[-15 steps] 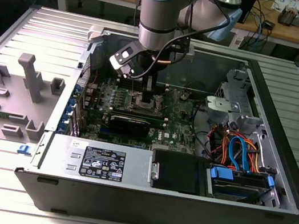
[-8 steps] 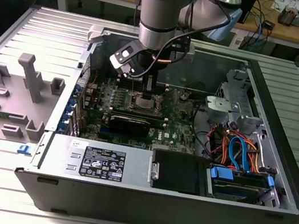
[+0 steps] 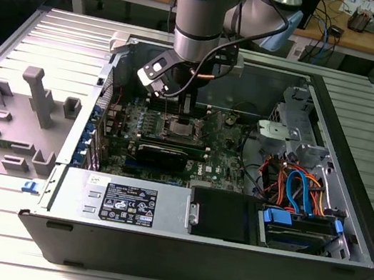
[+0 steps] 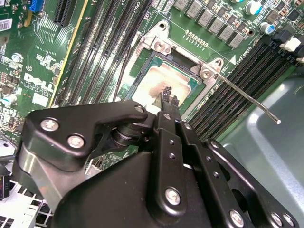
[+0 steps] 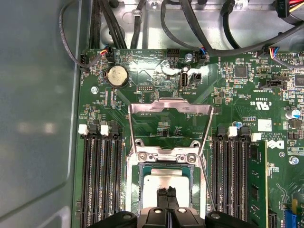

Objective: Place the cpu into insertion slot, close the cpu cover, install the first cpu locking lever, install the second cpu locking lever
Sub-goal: 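Close the cpu cover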

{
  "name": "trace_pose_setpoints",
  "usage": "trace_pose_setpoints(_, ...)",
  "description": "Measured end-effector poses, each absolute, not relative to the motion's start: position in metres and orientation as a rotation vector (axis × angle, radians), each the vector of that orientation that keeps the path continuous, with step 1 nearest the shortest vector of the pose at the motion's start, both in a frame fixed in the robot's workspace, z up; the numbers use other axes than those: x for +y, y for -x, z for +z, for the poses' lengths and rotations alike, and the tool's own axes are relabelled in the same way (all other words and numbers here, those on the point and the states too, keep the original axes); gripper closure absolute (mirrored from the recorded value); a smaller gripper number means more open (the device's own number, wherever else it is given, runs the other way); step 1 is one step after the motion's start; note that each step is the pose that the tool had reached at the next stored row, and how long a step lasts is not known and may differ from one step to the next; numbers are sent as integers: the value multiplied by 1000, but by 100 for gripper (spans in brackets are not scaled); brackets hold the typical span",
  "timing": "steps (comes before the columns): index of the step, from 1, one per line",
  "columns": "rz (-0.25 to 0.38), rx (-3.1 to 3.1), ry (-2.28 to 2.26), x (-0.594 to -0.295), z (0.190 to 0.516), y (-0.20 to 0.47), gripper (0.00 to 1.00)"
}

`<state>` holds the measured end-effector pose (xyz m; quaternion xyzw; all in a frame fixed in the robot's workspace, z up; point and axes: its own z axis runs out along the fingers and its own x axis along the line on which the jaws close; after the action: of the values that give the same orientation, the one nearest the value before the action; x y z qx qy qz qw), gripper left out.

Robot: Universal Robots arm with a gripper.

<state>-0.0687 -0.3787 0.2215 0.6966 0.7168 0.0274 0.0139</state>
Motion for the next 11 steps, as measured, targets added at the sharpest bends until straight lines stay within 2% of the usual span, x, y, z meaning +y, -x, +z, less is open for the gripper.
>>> trace_pose_setpoints(7, 83, 2234, -2170, -379, 223, 68, 89)
trace_pose_setpoints(11, 61, 2244, -2182, -379, 227, 64, 89)
